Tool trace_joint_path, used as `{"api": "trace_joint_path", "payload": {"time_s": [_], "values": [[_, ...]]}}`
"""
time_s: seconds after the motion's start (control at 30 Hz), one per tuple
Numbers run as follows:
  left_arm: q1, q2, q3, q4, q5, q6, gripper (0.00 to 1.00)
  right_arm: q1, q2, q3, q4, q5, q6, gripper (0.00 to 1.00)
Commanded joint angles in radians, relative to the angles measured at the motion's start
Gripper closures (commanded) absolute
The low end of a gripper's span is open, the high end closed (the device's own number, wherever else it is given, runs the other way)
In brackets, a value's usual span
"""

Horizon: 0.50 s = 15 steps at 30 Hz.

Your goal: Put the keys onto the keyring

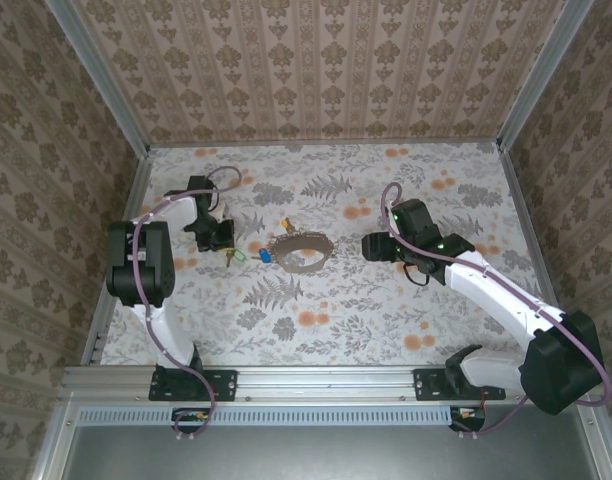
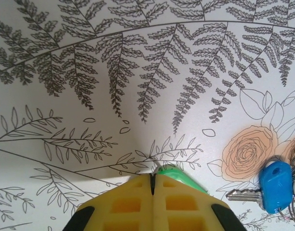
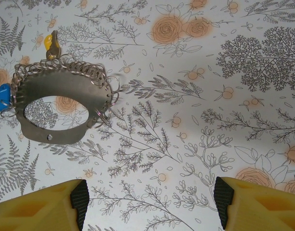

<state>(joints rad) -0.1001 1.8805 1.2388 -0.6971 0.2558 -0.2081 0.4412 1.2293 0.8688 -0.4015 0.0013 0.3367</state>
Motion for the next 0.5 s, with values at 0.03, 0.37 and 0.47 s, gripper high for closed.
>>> {"api": "trace_joint_path", "payload": {"time_s": [0.03, 0.37, 0.47], "values": [[-0.018, -0.034, 0.018, -0.054, 0.04, 0.013, 1.0, 0.001, -0.019, 0.014, -0.012, 0.022, 0.009, 0.29], [-0.134, -0.348, -0.004, -0.039, 0.124, 0.085, 1.0, 0.08, -0.166, -0.135, 0.354, -0.333, -0.256, 0.34], [-0.232, -0.457, -0.024, 0.015, 0.161, 0.167, 1.0, 0.128, -0.207, -0.152, 0.496, -0.44, -0.354, 0.34]]}}
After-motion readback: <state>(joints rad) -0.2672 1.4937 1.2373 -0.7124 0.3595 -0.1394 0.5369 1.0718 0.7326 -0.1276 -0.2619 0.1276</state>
